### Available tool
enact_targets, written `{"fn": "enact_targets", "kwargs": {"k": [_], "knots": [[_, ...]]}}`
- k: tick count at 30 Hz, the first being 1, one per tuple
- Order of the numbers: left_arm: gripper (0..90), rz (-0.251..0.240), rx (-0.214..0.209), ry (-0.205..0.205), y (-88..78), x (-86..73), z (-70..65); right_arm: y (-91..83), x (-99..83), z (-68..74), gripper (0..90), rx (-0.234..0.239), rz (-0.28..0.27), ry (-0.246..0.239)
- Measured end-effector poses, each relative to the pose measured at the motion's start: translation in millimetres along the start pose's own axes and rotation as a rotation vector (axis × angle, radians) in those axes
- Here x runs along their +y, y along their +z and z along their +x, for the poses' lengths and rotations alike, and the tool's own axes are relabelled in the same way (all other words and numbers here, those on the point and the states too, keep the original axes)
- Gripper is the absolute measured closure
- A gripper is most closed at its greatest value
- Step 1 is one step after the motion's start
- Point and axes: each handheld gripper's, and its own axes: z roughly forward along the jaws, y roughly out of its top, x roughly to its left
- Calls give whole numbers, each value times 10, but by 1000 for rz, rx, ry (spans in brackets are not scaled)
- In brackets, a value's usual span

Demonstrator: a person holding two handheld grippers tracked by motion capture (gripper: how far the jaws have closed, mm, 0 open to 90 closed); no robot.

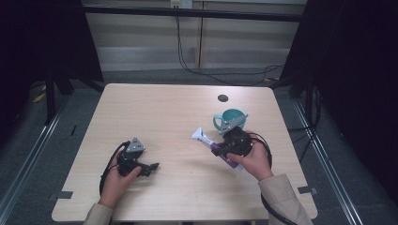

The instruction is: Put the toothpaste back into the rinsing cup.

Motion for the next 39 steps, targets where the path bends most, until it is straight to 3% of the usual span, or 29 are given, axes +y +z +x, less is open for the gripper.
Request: {"fn": "enact_targets", "kwargs": {"k": [19,39], "knots": [[93,5,-11,14,0,3,-7,-181,12,-129,750,3,-162,88],[89,4,-14,17,3,3,-6,-418,90,-209,752,-20,-314,141]]}}
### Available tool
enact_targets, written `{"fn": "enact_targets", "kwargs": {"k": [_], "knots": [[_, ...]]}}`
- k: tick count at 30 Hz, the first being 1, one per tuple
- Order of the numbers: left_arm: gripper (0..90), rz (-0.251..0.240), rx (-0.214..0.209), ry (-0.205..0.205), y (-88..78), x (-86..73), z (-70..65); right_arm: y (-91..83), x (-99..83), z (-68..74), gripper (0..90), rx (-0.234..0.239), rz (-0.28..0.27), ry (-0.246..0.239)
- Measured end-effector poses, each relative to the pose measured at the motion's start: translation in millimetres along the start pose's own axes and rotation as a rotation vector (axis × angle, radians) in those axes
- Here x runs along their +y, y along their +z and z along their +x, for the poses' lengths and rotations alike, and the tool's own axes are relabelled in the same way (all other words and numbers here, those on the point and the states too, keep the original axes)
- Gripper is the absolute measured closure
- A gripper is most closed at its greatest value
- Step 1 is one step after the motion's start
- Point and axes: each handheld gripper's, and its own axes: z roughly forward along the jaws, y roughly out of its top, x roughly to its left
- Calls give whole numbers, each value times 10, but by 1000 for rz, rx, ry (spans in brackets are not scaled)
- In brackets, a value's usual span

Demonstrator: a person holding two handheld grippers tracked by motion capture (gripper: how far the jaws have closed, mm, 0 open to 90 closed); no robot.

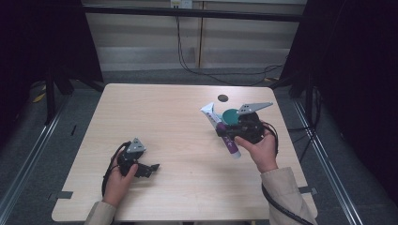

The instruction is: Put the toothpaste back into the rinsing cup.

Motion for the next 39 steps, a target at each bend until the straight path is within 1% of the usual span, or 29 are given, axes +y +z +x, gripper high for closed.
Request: {"fn": "enact_targets", "kwargs": {"k": [1,2,3,5,6,7,9,12,14,16,17,20,22,26,32,36,39], "knots": [[89,0,0,0,0,0,0,-5,7,-2,752,1,-4,0],[89,0,0,0,0,0,0,-19,21,-10,752,3,-24,3],[89,0,0,0,0,0,0,-19,21,-10,752,3,-24,3],[88,0,0,0,0,0,0,-31,30,-21,752,2,-47,10],[88,0,0,0,0,0,0,-39,36,-33,752,7,-70,19],[87,0,0,0,0,0,0,-44,40,-36,752,7,-80,21],[88,0,0,1,0,0,0,-48,45,-40,752,6,-89,23],[87,1,-1,1,0,0,0,-65,67,-55,752,7,-118,33],[87,0,-1,1,1,0,0,-69,73,-61,752,6,-126,32],[86,0,-1,1,1,0,0,-82,88,-83,752,9,-152,43],[86,0,-1,1,1,0,0,-82,88,-83,752,9,-152,43],[86,0,-1,0,1,0,-1,-83,112,-97,751,19,-175,41],[86,-1,-2,0,2,0,-1,-84,121,-100,752,19,-176,40],[85,-1,-2,0,2,0,-1,-97,163,-110,752,21,-194,42],[85,-1,-3,1,2,0,-1,-111,240,-124,753,11,-202,35],[85,-1,-3,0,2,0,-1,-90,284,-163,753,10,-226,47],[85,-1,-2,0,2,0,-1,-88,306,-178,753,5,-238,46]]}}
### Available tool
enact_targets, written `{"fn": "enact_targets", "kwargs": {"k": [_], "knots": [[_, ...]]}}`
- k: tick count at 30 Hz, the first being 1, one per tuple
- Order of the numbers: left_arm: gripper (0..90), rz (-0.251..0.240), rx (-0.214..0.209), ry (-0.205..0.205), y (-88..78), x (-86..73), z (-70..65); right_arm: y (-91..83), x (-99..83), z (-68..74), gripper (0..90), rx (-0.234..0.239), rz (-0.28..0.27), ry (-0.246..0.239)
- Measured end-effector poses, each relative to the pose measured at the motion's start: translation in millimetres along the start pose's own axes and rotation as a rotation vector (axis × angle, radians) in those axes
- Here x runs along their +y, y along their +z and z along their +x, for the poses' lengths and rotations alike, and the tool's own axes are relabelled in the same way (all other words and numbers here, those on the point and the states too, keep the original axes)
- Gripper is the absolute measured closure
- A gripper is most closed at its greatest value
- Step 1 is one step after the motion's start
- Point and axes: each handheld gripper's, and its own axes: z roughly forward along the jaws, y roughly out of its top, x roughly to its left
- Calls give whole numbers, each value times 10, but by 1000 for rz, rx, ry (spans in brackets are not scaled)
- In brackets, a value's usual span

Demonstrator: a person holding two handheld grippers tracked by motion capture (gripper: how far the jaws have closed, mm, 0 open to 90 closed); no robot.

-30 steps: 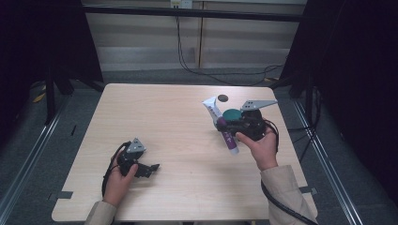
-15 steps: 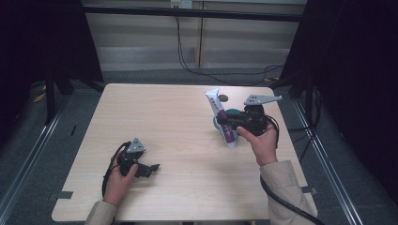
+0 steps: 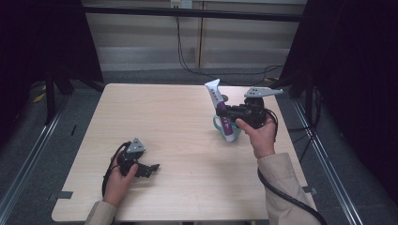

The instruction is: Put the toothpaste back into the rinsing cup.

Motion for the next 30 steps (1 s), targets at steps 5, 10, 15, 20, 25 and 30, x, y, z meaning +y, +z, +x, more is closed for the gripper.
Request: {"fn": "enact_targets", "kwargs": {"k": [5,10,15,20,25,30], "knots": [[85,0,0,0,0,0,0,-11,59,-51,753,-2,-37,16],[84,0,1,0,0,0,0,-5,81,-111,753,-19,-62,30],[84,-1,4,0,1,0,-2,7,81,-168,753,-36,-67,33],[85,-1,4,0,1,0,-2,23,72,-228,753,-56,-75,45],[84,-1,4,0,1,0,-2,41,67,-290,753,-63,-87,53],[84,0,4,0,1,0,-2,38,71,-341,753,-71,-113,64]]}}
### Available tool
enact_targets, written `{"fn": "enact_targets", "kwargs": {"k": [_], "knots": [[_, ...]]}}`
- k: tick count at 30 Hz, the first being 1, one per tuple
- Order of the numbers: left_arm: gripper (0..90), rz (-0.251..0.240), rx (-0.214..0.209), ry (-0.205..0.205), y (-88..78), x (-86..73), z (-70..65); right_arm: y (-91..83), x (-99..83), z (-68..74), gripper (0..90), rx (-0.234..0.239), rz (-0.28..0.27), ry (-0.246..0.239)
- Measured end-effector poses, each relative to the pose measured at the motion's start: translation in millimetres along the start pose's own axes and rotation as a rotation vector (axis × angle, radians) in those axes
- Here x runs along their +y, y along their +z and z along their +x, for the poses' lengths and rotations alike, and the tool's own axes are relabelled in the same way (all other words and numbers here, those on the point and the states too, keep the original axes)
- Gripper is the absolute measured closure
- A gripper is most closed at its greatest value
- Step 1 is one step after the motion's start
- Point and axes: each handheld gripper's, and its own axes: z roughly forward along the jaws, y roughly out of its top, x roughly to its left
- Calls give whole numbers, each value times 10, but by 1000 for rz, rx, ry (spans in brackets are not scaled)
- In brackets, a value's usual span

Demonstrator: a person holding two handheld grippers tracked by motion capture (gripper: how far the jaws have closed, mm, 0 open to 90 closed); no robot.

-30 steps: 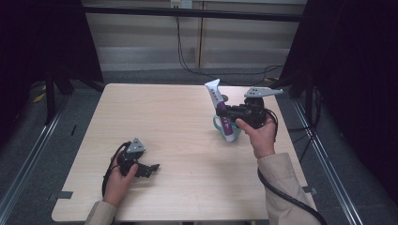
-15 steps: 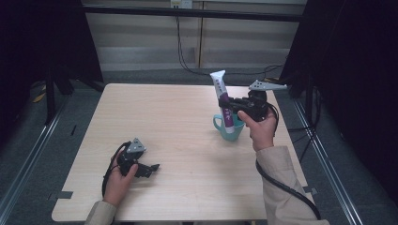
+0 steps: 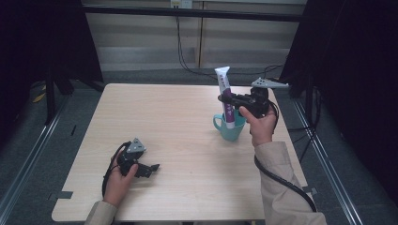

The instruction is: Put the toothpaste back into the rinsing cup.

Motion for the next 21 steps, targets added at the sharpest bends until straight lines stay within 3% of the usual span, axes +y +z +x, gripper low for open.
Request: {"fn": "enact_targets", "kwargs": {"k": [12,21], "knots": [[84,0,0,1,0,0,0,-8,17,-129,753,-43,-51,-11],[83,0,0,1,0,0,0,4,-27,-206,753,-89,-59,-6]]}}
